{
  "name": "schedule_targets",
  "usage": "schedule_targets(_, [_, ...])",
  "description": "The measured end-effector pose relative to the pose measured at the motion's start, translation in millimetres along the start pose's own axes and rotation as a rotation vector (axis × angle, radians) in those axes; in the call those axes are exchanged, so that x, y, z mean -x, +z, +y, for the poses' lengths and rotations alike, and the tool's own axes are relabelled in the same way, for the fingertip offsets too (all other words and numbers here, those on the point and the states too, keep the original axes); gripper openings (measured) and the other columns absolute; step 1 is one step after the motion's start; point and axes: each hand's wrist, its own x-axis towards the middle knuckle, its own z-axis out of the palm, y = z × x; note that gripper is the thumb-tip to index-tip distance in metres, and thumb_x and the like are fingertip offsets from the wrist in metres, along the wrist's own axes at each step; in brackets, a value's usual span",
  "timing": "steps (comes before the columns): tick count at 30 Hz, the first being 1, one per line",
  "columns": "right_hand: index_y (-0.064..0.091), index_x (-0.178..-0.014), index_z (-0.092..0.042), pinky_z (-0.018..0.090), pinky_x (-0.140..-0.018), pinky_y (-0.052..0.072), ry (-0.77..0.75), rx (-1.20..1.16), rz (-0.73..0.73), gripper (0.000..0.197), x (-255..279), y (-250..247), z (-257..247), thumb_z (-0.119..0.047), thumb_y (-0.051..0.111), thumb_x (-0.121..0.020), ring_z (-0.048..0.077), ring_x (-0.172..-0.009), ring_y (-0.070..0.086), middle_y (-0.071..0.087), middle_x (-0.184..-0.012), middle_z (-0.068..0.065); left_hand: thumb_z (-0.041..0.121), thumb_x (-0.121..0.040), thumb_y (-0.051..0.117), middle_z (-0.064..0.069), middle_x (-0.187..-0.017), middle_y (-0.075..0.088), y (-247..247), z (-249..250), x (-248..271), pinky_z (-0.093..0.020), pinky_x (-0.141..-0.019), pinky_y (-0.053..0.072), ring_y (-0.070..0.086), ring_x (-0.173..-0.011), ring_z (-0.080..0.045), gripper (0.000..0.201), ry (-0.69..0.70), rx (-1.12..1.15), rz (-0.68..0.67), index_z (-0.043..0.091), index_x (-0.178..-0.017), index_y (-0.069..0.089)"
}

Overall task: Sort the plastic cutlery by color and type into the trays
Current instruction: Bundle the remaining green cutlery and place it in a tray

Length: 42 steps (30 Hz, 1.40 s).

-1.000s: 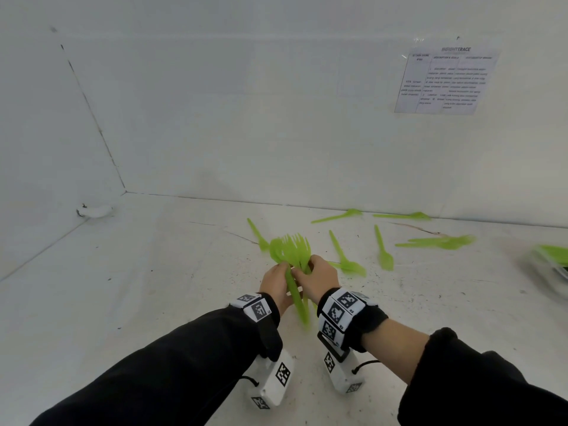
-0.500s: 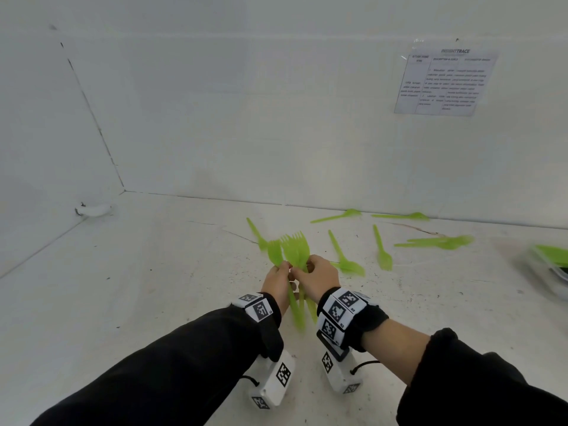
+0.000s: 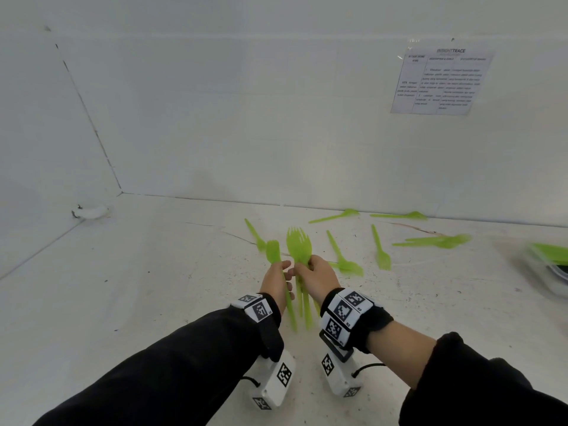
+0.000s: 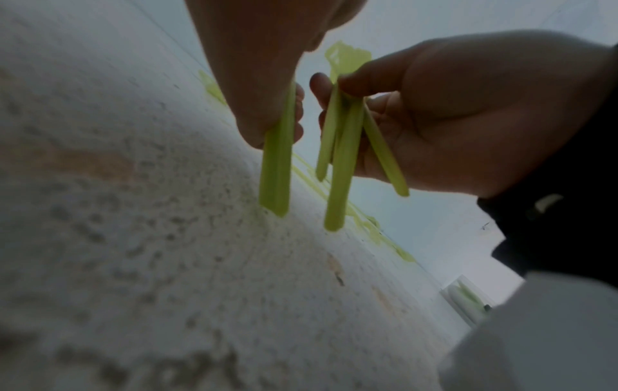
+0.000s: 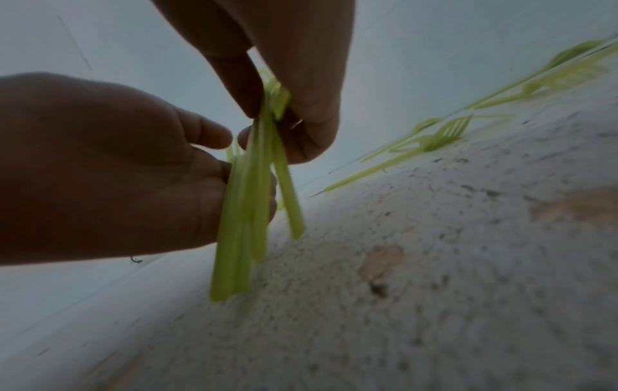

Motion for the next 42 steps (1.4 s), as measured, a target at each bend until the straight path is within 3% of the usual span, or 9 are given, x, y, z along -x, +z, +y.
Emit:
schedule_targets(4, [0.042,-0.070,-0.014,0.035,-0.064,0.039,0.006,0.039,-0.103,0.025,-1,4,4,-0.027,0.060,-0.083,0.020,-0.066,0.044,0.043,-0.069,0.007,0.009,-0.094,0.031,0.003,-0.045,0.044,-2,3,1,-0.020,-0.042,0.034,0.039,-0.039,-0.008,0.036,-0.001,0.078,-0.023,0.011,-0.059,0.041])
schedule_targets(8, [0.044,-0.065,-0.011,0.034,-0.064,0.044,0.004,0.060,-0.102,0.029,1,0,4,-0.021,0.062,-0.085,0.021,-0.065,0.045,0.038,-0.065,0.008,0.010,-0.095,0.028,0.007,-0.033,0.035,0,3,5,-0.012,-0.033,0.029,0.034,-0.027,-0.006,0.045,0.005,0.141,-0.073,0.015,-0.050,0.032])
schedule_targets(12, [0.052,-0.069,-0.011,0.028,-0.062,0.038,-0.005,0.121,-0.082,0.023,1,-4,5,-0.022,0.061,-0.087,0.015,-0.062,0.049,0.048,-0.071,0.005,0.033,-0.101,0.029,-0.001,-0.068,0.068,-2,-3,1,-0.026,-0.062,0.049,0.061,-0.065,-0.012,0.045,-0.048,0.094,-0.126,0.010,-0.080,0.062])
schedule_targets(14, [0.030,-0.059,-0.019,0.025,-0.054,0.027,-0.004,0.166,-0.061,0.040,-2,-3,9,-0.024,0.058,-0.088,0.011,-0.054,0.033,0.032,-0.061,-0.003,0.040,-0.100,0.033,-0.013,-0.109,0.066,-3,-5,-2,-0.039,-0.090,0.051,0.063,-0.100,-0.023,0.047,-0.038,0.038,-0.068,0.003,-0.117,0.058])
schedule_targets(17, [0.025,-0.060,-0.018,0.023,-0.050,0.021,-0.020,0.192,-0.056,0.043,3,-2,6,-0.024,0.056,-0.089,0.011,-0.053,0.028,0.027,-0.060,-0.004,0.040,-0.099,0.036,-0.018,-0.127,0.056,-6,-11,-9,-0.048,-0.103,0.043,0.056,-0.117,-0.031,0.051,0.006,-0.023,-0.030,0.002,-0.130,0.047])
schedule_targets(23, [0.046,-0.065,-0.015,0.043,-0.070,0.057,0.054,0.015,-0.117,0.024,0,-2,3,-0.023,0.062,-0.082,0.028,-0.062,0.059,0.060,-0.069,0.012,0.035,-0.100,0.037,-0.021,-0.109,0.062,-10,-10,-3,-0.050,-0.082,0.052,0.062,-0.094,-0.036,0.035,0.060,-0.056,-0.070,0.004,-0.109,0.053])
schedule_targets(29, [0.033,-0.064,-0.017,0.046,-0.070,0.054,0.043,-0.030,-0.105,0.035,5,-1,5,-0.017,0.061,-0.085,0.024,-0.057,0.052,0.052,-0.061,0.006,0.029,-0.103,0.032,-0.012,-0.086,0.053,-6,-7,-1,-0.028,-0.051,0.044,0.052,-0.064,-0.022,0.028,0.040,-0.033,-0.080,0.008,-0.095,0.050])
schedule_targets(34, [0.042,-0.088,-0.013,0.031,-0.049,0.046,0.057,-0.098,0.006,0.010,5,-2,-1,-0.016,0.050,-0.093,0.020,-0.053,0.049,0.059,-0.078,0.006,0.022,-0.101,0.034,-0.006,-0.075,0.047,-5,-6,-5,-0.028,-0.052,0.038,0.044,-0.060,-0.018,0.020,0.059,-0.023,0.000,0.008,-0.104,0.048])
schedule_targets(42, [0.053,-0.096,-0.008,0.031,-0.061,0.049,0.001,0.086,-0.044,0.015,3,6,-7,-0.011,0.038,-0.094,0.023,-0.075,0.057,0.060,-0.091,0.010,0.018,-0.098,0.029,-0.007,-0.074,0.050,2,1,-3,-0.028,-0.057,0.036,0.045,-0.062,-0.017,0.025,-0.024,0.024,-0.087,0.009,-0.095,0.053])
